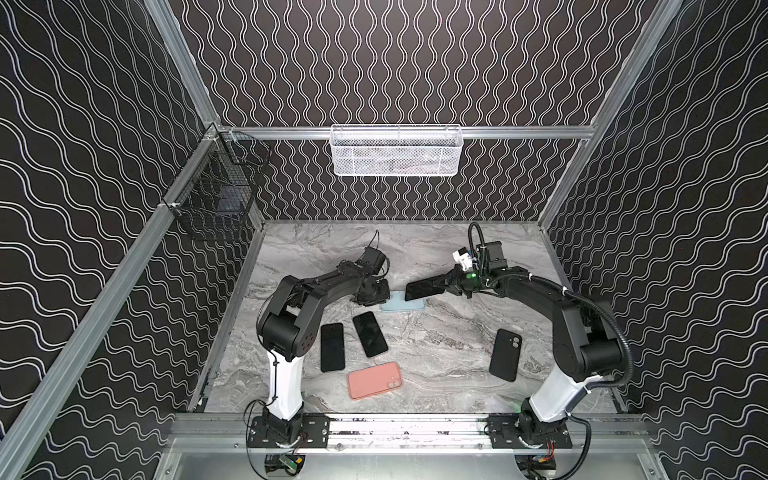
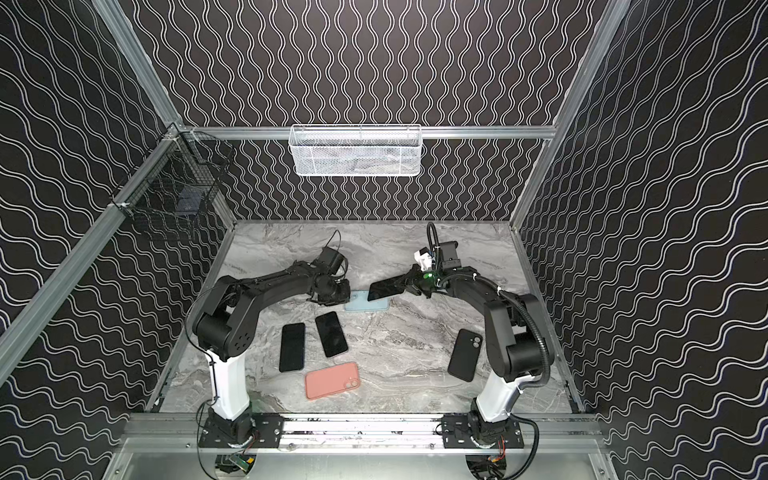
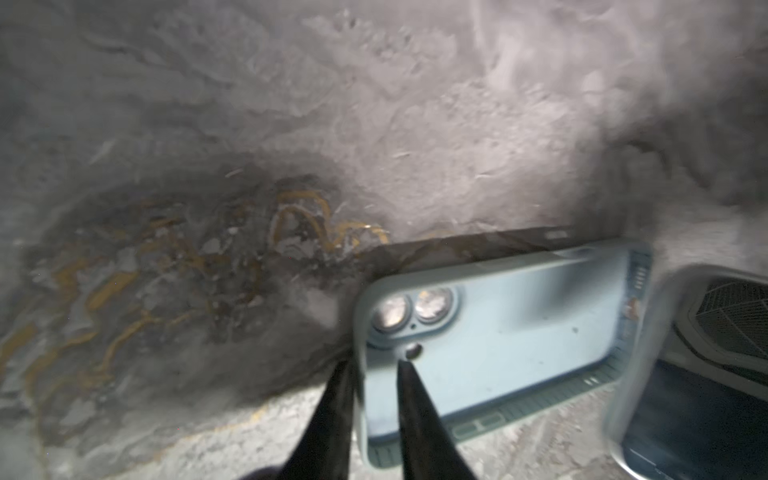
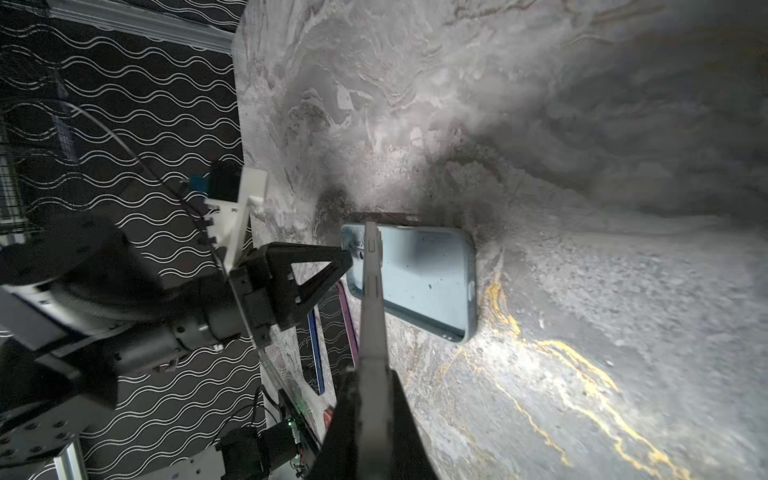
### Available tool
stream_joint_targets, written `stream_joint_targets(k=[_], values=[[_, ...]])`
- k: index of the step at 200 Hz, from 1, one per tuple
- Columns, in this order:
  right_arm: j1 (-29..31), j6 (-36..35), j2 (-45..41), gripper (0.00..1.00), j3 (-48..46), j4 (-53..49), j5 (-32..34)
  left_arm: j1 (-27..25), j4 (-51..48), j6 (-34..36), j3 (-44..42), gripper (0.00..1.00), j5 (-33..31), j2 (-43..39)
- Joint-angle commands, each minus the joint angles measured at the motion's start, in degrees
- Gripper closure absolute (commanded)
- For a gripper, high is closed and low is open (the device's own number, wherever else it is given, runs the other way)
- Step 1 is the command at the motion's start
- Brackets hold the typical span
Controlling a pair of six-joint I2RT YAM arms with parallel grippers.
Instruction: Put the phone into the phone case
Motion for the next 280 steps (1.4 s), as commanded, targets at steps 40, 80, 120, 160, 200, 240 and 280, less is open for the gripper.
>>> stream_joint_targets(k=[40,80,120,160,200,240,280], values=[[2.38,-2.67,4.64,1.0,3.46,1.51,-1.28,2.86,6.65,-1.12,-4.31,0.34,3.86,-7.41],[4.33,-3.95,9.87,1.0,6.97,-0.15,-0.45,6.95,15.21,-1.81,-11.26,0.02,12.96,-10.68],[5.77,-4.18,13.31,1.0,8.4,0.14,0.6,7.53,24.43,-4.27,-15.54,0.02,18.89,-9.71],[6.48,-4.15,14.07,1.0,9.21,-1.44,1.72,7.33,32.6,-9.6,-18.19,0.02,21.72,-7.14],[6.74,-3.69,15.19,1.0,8.67,-2.18,6.28,6.69,35.19,-11.39,-18.78,0.02,22.82,-5.37],[7.09,-3.25,16.55,1.0,7.02,-1.07,8.85,6.45,35.45,-11.27,-18.64,0.02,23.01,-4.47],[7.49,-4.09,17.84,1.0,8.11,-2.36,9.86,6.42,35.01,-11.04,-17.9,0.02,22.63,-4.12]])
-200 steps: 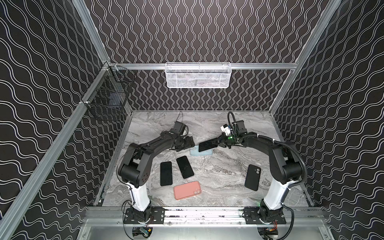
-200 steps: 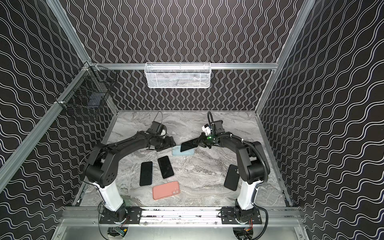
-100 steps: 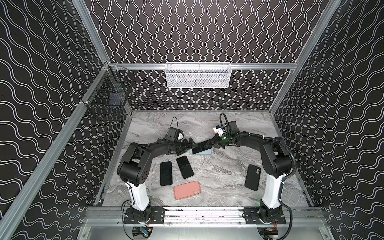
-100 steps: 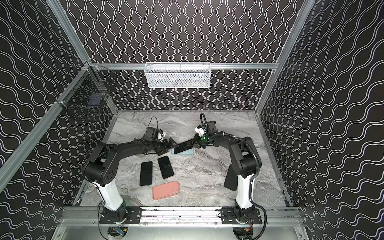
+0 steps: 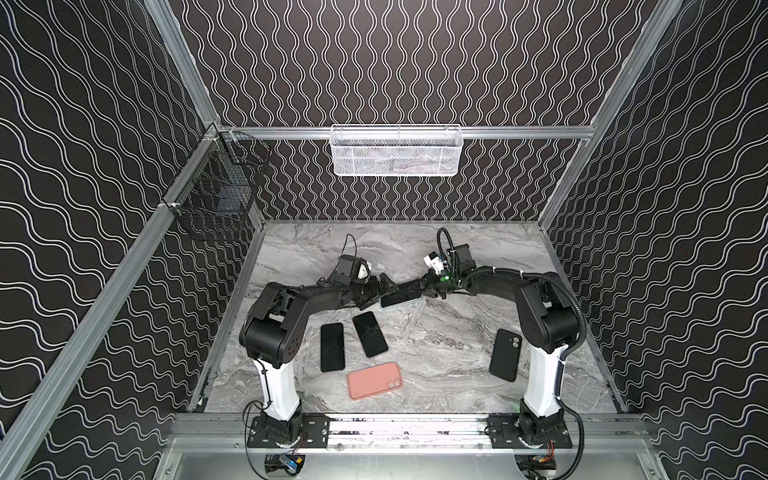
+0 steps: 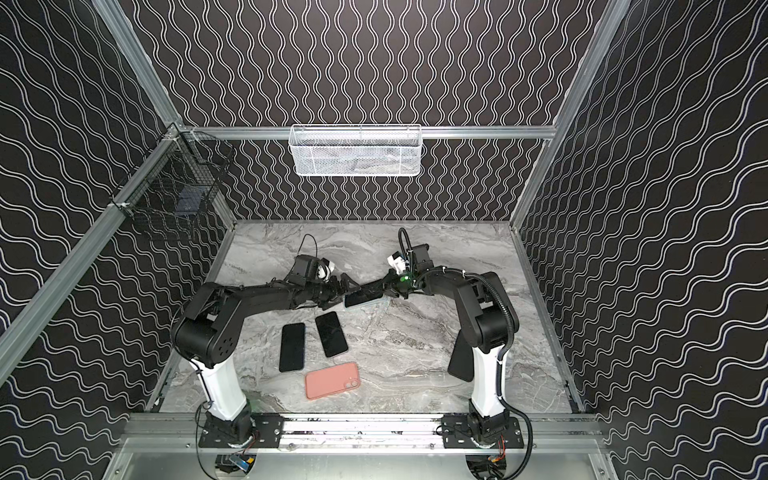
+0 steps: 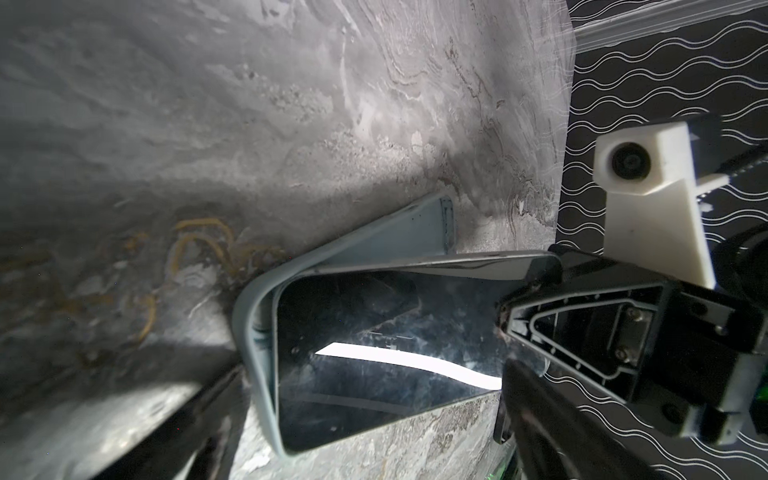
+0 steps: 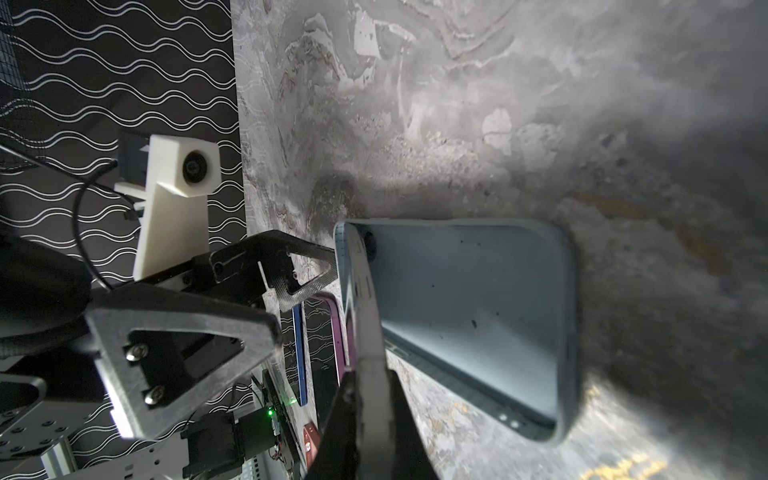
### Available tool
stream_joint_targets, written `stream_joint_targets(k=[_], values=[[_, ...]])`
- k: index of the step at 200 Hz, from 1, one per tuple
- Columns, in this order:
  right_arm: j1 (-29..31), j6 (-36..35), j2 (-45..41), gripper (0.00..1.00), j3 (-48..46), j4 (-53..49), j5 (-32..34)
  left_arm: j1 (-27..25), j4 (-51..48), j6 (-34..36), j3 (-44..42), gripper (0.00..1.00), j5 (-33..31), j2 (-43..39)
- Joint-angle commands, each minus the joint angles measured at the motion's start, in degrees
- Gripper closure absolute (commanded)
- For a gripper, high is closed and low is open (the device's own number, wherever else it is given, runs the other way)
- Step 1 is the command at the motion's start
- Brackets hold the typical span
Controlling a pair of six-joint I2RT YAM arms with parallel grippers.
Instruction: Put the phone into the phone case
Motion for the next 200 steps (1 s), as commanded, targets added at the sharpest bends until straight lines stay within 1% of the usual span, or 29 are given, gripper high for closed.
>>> stream_joint_targets(k=[1,65,135,167,200], values=[[0.6,-1.42,1.7,1.0,0.11,-8.62,12.51,-0.36,1.29,-0.26,0.69,0.02,0.27,0.82],[0.89,-4.75,2.11,1.0,1.86,-11.87,11.09,-0.3,-5.52,5.38,6.12,0.02,-4.17,1.07],[0.89,-3.63,4.54,1.0,3.09,-11.44,10.63,-0.74,-3.57,4.2,8.39,0.02,-3.14,4.57],[0.89,-3.56,5.19,1.0,3.53,-12.13,11.7,-1.26,-3.46,3.92,9.15,0.02,-2.93,5.23],[0.89,-1.88,5.51,1.0,3.2,-11.37,13.02,-1.86,-3.11,3.37,9.73,0.02,-2.73,5.57]])
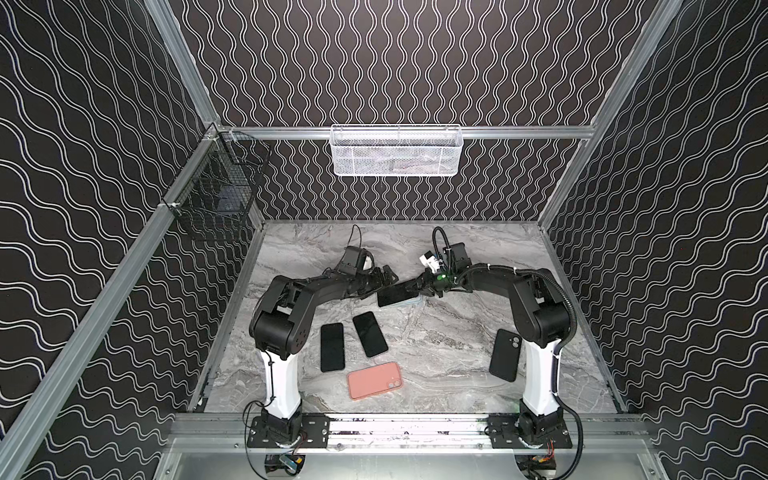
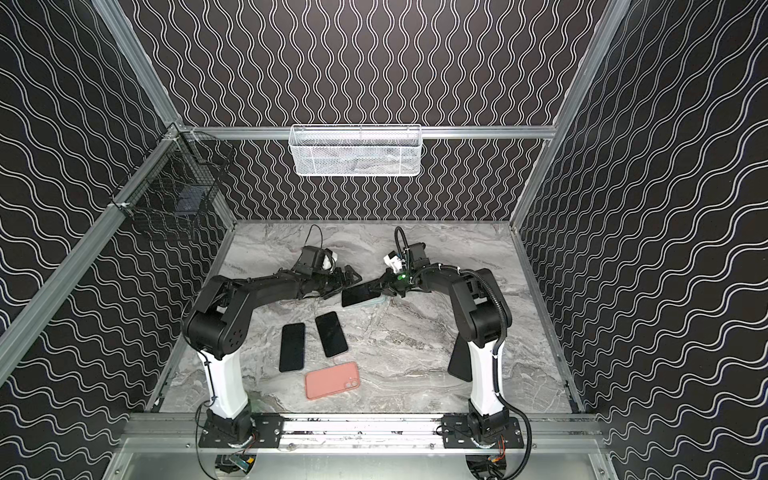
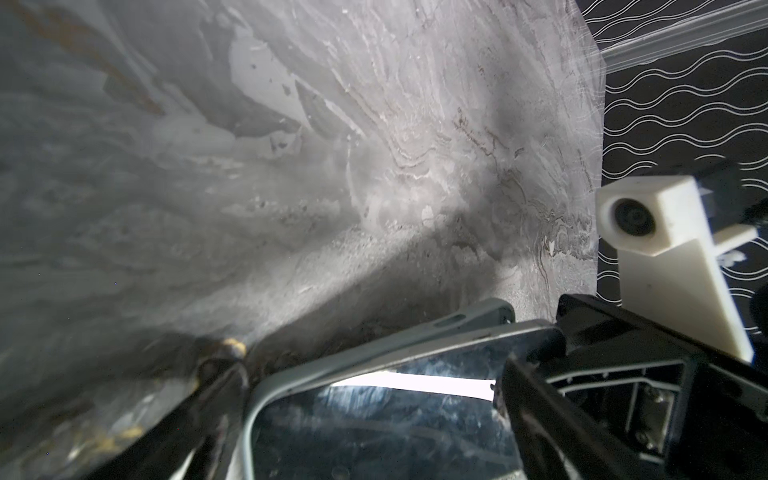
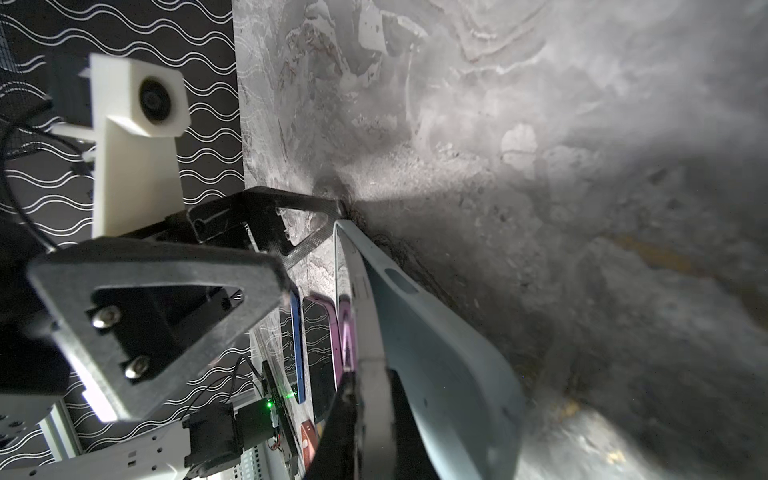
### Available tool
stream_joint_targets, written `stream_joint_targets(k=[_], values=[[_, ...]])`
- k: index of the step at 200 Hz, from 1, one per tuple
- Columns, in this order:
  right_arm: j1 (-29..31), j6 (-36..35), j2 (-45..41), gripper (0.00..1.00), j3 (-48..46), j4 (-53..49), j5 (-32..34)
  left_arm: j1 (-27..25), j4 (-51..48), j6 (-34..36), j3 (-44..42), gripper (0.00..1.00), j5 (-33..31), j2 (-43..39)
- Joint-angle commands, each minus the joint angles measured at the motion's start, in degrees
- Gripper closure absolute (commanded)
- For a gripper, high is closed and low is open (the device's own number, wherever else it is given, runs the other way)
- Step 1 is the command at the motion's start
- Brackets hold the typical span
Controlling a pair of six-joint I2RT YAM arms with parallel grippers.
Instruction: Put the phone into the phone case
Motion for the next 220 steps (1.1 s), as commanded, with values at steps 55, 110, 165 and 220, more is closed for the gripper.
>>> stream_joint_targets(k=[55,110,165,220], values=[[0.91,0.36,1.84,0.9,-1.59,-8.79,17.88,-1.99,2.89,-1.8,0.63,0.02,4.42,1.69],[1.05,-0.09,1.39,0.7,-2.49,-8.27,19.48,-2.08,3.62,-2.13,0.13,0.02,4.66,1.53],[1.7,-1.82,-3.58,0.42,-2.58,-10.94,26.71,-2.0,3.15,-1.77,0.28,0.02,4.58,0.13],[3.09,-2.55,-8.45,0.27,-2.42,-14.1,35.9,-0.22,2.93,-2.26,-1.67,0.02,3.15,-5.17]])
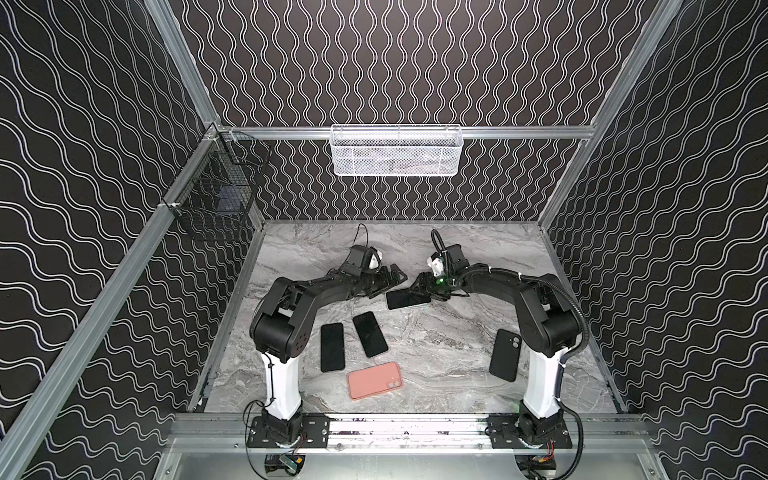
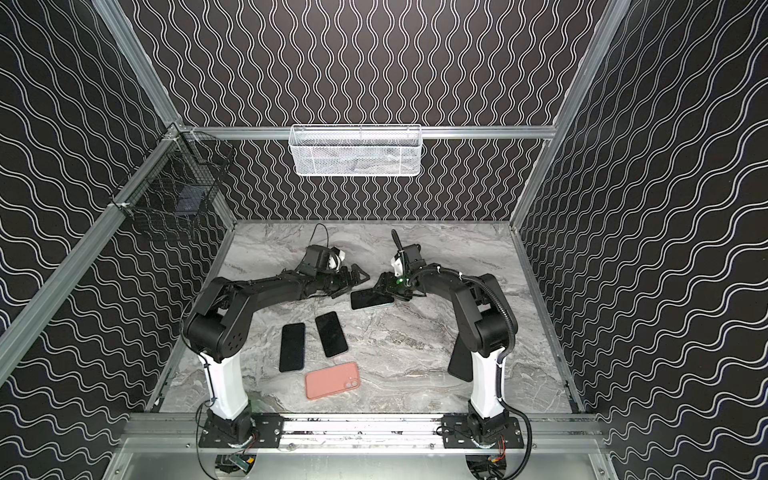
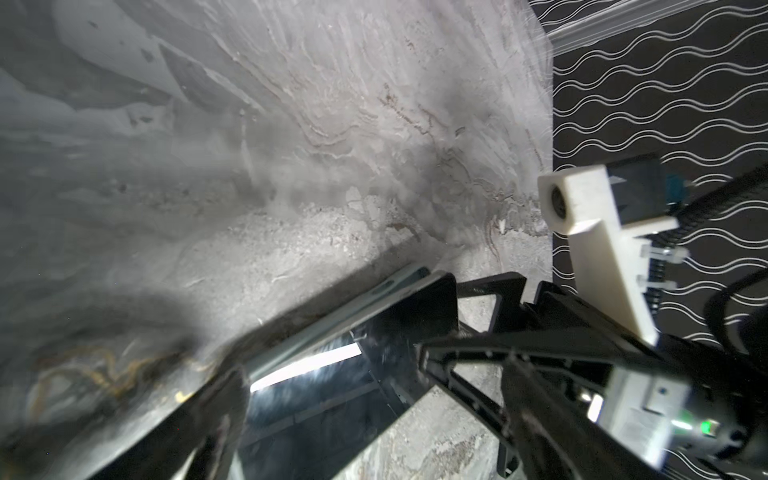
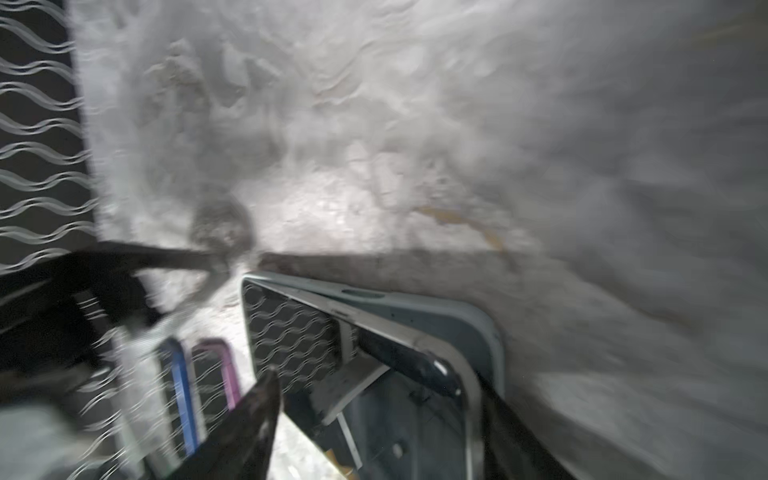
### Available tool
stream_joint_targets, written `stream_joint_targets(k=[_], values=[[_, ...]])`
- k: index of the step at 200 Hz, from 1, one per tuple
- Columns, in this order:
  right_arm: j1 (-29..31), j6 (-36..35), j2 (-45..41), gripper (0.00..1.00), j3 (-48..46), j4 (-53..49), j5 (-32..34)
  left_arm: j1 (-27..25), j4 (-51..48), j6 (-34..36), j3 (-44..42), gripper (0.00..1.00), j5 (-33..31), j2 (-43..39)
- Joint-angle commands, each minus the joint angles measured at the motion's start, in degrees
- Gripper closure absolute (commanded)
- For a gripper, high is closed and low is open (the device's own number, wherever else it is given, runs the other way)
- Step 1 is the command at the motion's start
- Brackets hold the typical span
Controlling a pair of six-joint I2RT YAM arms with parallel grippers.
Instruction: Put the phone into the phone case
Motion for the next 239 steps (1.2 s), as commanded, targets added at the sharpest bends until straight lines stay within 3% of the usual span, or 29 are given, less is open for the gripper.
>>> stream_joint_targets(k=[1,52,106,143,165,177,212,239], values=[[0.24,-0.45,-1.77,0.27,-0.54,-5.73,9.37,1.24,0.82,-0.36,-1.36,0.02,-0.67,-2.76],[0.26,-0.33,-7.03,0.27,-2.28,-6.93,13.86,1.97,-11.05,5.65,-1.65,0.02,-5.56,-9.28],[0.25,0.56,-11.25,0.31,-3.61,-8.29,15.96,-0.41,-11.97,6.75,-5.62,0.02,-5.03,-13.08],[0.11,0.03,-13.92,0.33,-6.8,-8.24,15.53,-1.91,-1.53,10.7,-12.6,0.01,-14.03,-27.23],[-1.39,-0.54,-15.69,0.32,-9.39,-5.62,10.93,-1.6,5.23,12.83,-15.11,0.01,-16.37,-33.27],[-3.15,-0.58,-16.64,0.32,-11.26,-3.41,6.38,-0.58,7.92,12.69,-15.2,0.01,-12.99,-33.28],[-6.9,-1.49,-18.0,0.31,-14.51,0.71,-2.63,3.37,7.8,8.11,-11.77,0.01,6.1,-24.36],[-8.28,-2.42,-16.29,0.31,-14.98,2.63,-6.82,3.27,22.83,-0.13,-17.5,0.01,11.88,-18.16]])
